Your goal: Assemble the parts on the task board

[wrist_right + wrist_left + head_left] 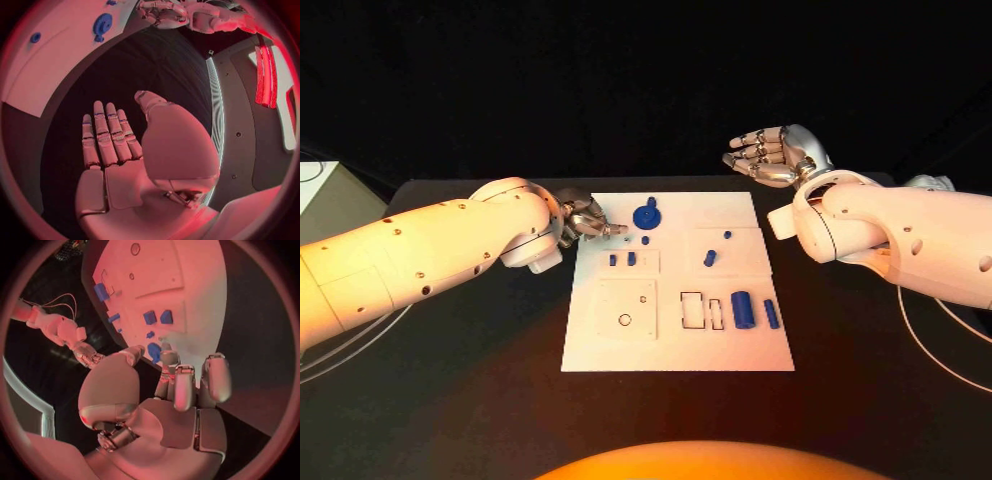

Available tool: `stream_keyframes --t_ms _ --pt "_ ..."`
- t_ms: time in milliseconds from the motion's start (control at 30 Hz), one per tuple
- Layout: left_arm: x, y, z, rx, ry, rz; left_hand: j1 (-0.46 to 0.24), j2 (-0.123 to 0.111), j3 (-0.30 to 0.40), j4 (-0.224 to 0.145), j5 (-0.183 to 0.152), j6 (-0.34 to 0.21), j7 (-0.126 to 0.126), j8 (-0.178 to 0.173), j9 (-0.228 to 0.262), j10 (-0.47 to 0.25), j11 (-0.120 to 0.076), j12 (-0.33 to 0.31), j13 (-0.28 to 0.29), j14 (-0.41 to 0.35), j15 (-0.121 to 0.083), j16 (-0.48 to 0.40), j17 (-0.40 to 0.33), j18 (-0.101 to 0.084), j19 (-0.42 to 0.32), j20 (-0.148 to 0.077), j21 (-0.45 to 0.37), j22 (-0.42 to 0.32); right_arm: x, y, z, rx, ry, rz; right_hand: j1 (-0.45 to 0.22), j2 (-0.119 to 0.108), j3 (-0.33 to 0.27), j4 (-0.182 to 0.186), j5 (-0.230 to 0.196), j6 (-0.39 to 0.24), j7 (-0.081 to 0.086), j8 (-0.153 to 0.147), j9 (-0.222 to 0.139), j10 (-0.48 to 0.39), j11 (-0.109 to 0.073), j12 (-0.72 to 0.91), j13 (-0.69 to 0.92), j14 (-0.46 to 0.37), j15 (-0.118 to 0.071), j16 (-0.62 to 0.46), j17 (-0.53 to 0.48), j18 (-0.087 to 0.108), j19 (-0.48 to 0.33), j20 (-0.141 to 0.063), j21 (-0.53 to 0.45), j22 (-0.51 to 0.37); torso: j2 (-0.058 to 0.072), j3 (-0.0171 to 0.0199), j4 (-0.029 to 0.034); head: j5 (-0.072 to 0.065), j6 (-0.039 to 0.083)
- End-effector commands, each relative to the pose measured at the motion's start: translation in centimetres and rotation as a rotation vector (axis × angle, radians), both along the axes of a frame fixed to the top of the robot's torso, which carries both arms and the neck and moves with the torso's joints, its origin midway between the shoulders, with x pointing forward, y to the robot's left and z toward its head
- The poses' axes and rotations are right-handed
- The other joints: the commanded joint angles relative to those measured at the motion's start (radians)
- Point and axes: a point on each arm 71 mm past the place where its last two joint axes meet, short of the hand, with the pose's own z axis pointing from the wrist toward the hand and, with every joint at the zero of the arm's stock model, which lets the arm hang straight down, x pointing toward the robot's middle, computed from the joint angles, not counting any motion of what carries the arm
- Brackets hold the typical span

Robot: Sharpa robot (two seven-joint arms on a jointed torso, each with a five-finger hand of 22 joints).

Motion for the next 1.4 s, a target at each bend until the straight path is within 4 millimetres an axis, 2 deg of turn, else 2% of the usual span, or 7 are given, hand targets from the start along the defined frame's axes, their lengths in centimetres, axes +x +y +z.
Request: stream_keyframes --t_ms 33,67,200,267,467,800,1400 --pt "0.1 -0.9 1.2 -0.178 -0.103 -0.048 0.041 0.007 -0.001 0.000 0.009 -0.039 0.016 -0.012 -0.003 -0.082 0.015 -0.063 -0.089 0.052 0.017 -0.038 0.157 0.026 -0.053 0.010 -0.044 -0.065 0.0 0.1 0.0 -0.001 0.001 0.015 -0.009 -0.002 -0.004 0.000 -0.004 0.006 0.064 -0.003 -0.002 0.000 0.007 -0.005 -0.001 0.001 0.007 -0.004 -0.001 -0.002 -0.009 0.000 -0.005 -0.001 -0.001 0.0000 0.0019 -0.004 0.001" --pt "0.1 -1.2 1.5 -0.217 -0.131 -0.077 0.090 0.001 0.007 -0.001 0.012 -0.069 0.033 -0.023 -0.014 -0.157 0.031 -0.112 -0.159 0.018 0.031 -0.078 0.107 0.042 -0.112 0.022 -0.093 -0.136 0.0 0.0 0.0 0.000 0.001 0.015 -0.009 -0.001 -0.005 0.000 -0.004 0.006 0.064 -0.003 -0.002 0.001 0.007 -0.005 -0.001 0.000 0.007 -0.005 -0.002 -0.002 -0.011 0.000 -0.005 -0.002 -0.002 -0.0003 0.0026 -0.004 0.002" --pt "0.1 -2.0 2.0 -0.268 -0.189 -0.148 0.246 -0.018 0.054 -0.033 0.012 -0.142 0.070 -0.053 -0.058 -0.269 0.064 -0.158 -0.195 -0.125 0.062 -0.221 -0.066 0.089 -0.306 0.052 -0.267 -0.362 0.0 0.0 0.0 0.000 0.001 0.016 -0.006 0.000 -0.006 -0.001 -0.004 0.009 0.064 -0.003 -0.003 0.004 0.008 -0.005 0.000 -0.006 0.009 -0.010 -0.005 -0.003 -0.010 0.000 -0.003 -0.003 -0.002 -0.0012 0.0041 -0.006 0.004" --pt "0.0 -2.5 2.0 -0.271 -0.229 -0.193 0.322 -0.037 0.094 -0.050 0.006 -0.165 0.092 -0.076 -0.101 -0.343 0.091 -0.217 -0.243 -0.277 0.089 -0.346 -0.211 0.115 -0.445 0.075 -0.399 -0.509 0.1 -0.1 0.0 0.000 0.001 0.016 0.000 0.002 -0.003 -0.005 -0.005 0.012 0.063 -0.002 -0.004 0.006 0.007 -0.005 0.000 -0.005 0.008 -0.010 -0.007 -0.001 0.001 0.000 0.001 -0.001 -0.002 -0.0016 0.0037 -0.006 0.005" --pt "-0.2 -3.9 1.1 -0.231 -0.299 -0.335 0.461 -0.057 0.143 -0.129 -0.006 -0.267 0.128 -0.138 -0.210 -0.565 0.144 -0.337 -0.341 -0.524 0.136 -0.464 -0.387 0.115 -0.501 0.116 -0.446 -0.523 0.2 -0.1 -0.1 0.004 0.004 0.015 0.003 0.003 -0.002 -0.007 -0.006 0.013 0.062 -0.002 -0.004 0.007 0.006 -0.005 0.000 -0.002 0.007 -0.009 -0.007 0.001 0.015 0.000 0.005 0.001 -0.002 -0.0015 0.0009 -0.001 0.012" --pt "0.0 -5.5 -0.4 -0.098 -0.368 -0.443 0.460 -0.072 0.123 -0.160 -0.012 -0.275 0.114 -0.112 -0.270 -0.627 0.156 -0.371 -0.405 -0.549 0.147 -0.442 -0.452 0.120 -0.527 0.136 -0.421 -0.497 0.2 0.2 -0.2 0.027 0.023 0.018 0.005 0.005 -0.001 -0.009 -0.005 0.014 0.062 -0.002 -0.005 0.008 0.006 -0.006 0.000 0.001 0.006 -0.007 -0.008 0.002 0.019 0.000 0.007 0.001 0.000 -0.0008 0.0012 -0.006 0.019" --pt "0.9 -6.9 -1.6 0.072 -0.354 -0.472 0.447 -0.076 0.159 -0.193 -0.008 -0.145 0.086 -0.118 -0.430 -0.527 0.145 -0.405 -0.545 -0.510 0.135 -0.335 -0.571 0.121 -0.498 0.125 -0.366 -0.462 0.2 0.5 -0.2 0.030 0.032 0.028 0.006 0.005 0.000 -0.010 -0.005 0.014 0.063 -0.002 -0.006 0.009 0.006 -0.006 0.000 0.002 0.006 -0.007 -0.008 0.002 0.018 0.000 0.007 0.001 -0.001 0.0010 0.0000 -0.006 0.015"
